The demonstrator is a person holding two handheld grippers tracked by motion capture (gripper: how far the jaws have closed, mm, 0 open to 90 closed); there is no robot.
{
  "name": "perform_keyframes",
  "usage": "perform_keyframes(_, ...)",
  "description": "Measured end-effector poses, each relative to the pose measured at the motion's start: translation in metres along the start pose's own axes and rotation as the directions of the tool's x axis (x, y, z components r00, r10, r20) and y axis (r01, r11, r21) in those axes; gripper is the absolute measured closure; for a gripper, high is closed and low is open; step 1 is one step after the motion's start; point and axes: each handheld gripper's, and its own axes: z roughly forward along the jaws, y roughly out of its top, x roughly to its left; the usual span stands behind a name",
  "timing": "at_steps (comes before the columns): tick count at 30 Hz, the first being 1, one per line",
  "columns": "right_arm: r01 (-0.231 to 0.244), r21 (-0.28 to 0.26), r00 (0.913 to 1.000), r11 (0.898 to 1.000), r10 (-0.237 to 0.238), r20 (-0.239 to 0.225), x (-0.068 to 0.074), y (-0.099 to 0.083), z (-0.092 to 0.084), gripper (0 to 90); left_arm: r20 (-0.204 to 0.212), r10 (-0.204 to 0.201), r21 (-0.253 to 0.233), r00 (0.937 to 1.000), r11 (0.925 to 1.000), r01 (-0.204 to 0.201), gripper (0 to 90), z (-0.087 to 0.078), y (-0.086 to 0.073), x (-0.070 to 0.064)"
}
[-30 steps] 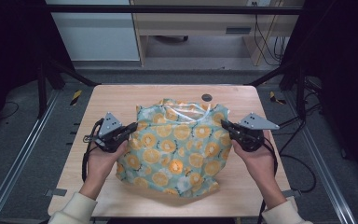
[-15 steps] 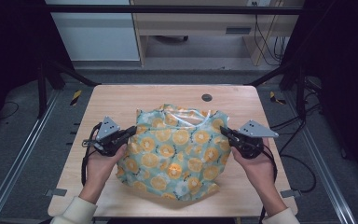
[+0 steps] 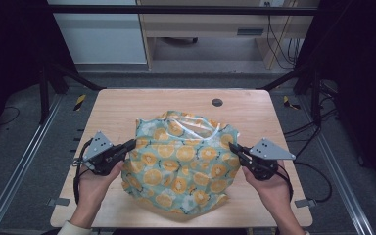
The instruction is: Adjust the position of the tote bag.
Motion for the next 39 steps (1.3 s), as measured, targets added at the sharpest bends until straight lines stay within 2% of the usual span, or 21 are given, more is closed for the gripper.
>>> perform_keyframes(4,0.030,-0.017,0.9995,0.999,-0.030,0.004,0.007,-0.006,-0.005,89.8,0.027,0.002,-0.028,0.9996,0.9996,-0.001,90.0,-0.014,-0.012,-0.008)
perform_keyframes(7,0.025,-0.014,0.9996,1.000,-0.025,-0.010,0.012,-0.014,-0.007,89.8,0.037,0.001,-0.026,0.9993,0.9997,0.000,90.0,-0.021,-0.019,-0.013)
perform_keyframes(11,-0.004,-0.022,0.9999,1.000,0.004,-0.017,0.017,-0.021,-0.008,89.7,0.038,0.020,-0.021,0.9991,0.9996,-0.020,90.0,-0.027,-0.025,-0.015)
perform_keyframes(15,0.011,-0.025,0.9997,1.000,-0.012,-0.023,0.024,-0.025,-0.011,89.7,0.059,0.020,-0.024,0.9980,0.9995,-0.019,90.0,-0.035,-0.034,-0.018)
perform_keyframes(16,0.013,-0.027,0.9995,1.000,-0.014,-0.028,0.025,-0.027,-0.012,89.8,0.074,0.016,-0.026,0.9971,0.9996,-0.014,90.0,-0.038,-0.039,-0.020)
perform_keyframes(20,0.010,-0.018,0.9990,1.000,-0.011,-0.044,0.033,-0.038,-0.021,89.7,0.104,0.047,-0.003,0.9935,0.9989,-0.047,90.0,-0.043,-0.049,-0.027)
perform_keyframes(23,0.001,-0.008,0.9987,1.000,-0.001,-0.051,0.037,-0.044,-0.026,89.7,0.133,0.040,-0.001,0.9903,0.9992,-0.041,90.0,-0.046,-0.053,-0.029)
perform_keyframes(28,-0.008,0.003,0.9979,1.000,0.008,-0.065,0.043,-0.054,-0.034,89.7,0.157,0.065,0.015,0.9854,0.9976,-0.068,90.0,-0.048,-0.060,-0.032)
perform_keyframes(30,-0.001,0.011,0.9962,1.000,0.002,-0.087,0.045,-0.056,-0.036,89.5,0.177,0.035,0.007,0.9836,0.9993,-0.037,90.0,-0.052,-0.066,-0.033)
perform_keyframes(32,0.011,0.016,0.9941,1.000,-0.009,-0.108,0.044,-0.058,-0.038,89.4,0.199,0.031,0.023,0.9795,0.9990,-0.037,90.0,-0.052,-0.071,-0.034)
perform_keyframes(34,0.013,0.026,0.9933,1.000,-0.010,-0.115,0.043,-0.061,-0.039,89.3,0.210,0.067,0.047,0.9755,0.9958,-0.078,90.0,-0.052,-0.073,-0.038)
perform_keyframes(35,0.013,0.026,0.9933,1.000,-0.010,-0.115,0.043,-0.061,-0.039,89.3,0.210,0.067,0.047,0.9755,0.9958,-0.078,90.0,-0.052,-0.073,-0.038)
perform_keyframes(36,0.001,0.039,0.9923,0.999,0.004,-0.124,0.043,-0.065,-0.040,89.4,0.221,0.103,0.068,0.9699,0.9904,-0.121,90.0,-0.051,-0.074,-0.041)
perform_keyframes(37,0.004,0.046,0.9921,0.999,0.002,-0.125,0.043,-0.066,-0.039,89.3,0.220,0.117,0.076,0.9684,0.9876,-0.137,90.0,-0.051,-0.074,-0.042)
perform_keyframes(38,0.007,0.056,0.9915,0.998,0.000,-0.130,0.043,-0.067,-0.039,89.3,0.220,0.117,0.076,0.9684,0.9876,-0.137,90.0,-0.051,-0.074,-0.042)
perform_keyframes(39,0.007,0.056,0.9915,0.998,0.000,-0.130,0.043,-0.067,-0.039,89.3,0.214,0.140,0.083,0.9667,0.9834,-0.161,90.0,-0.050,-0.074,-0.043)
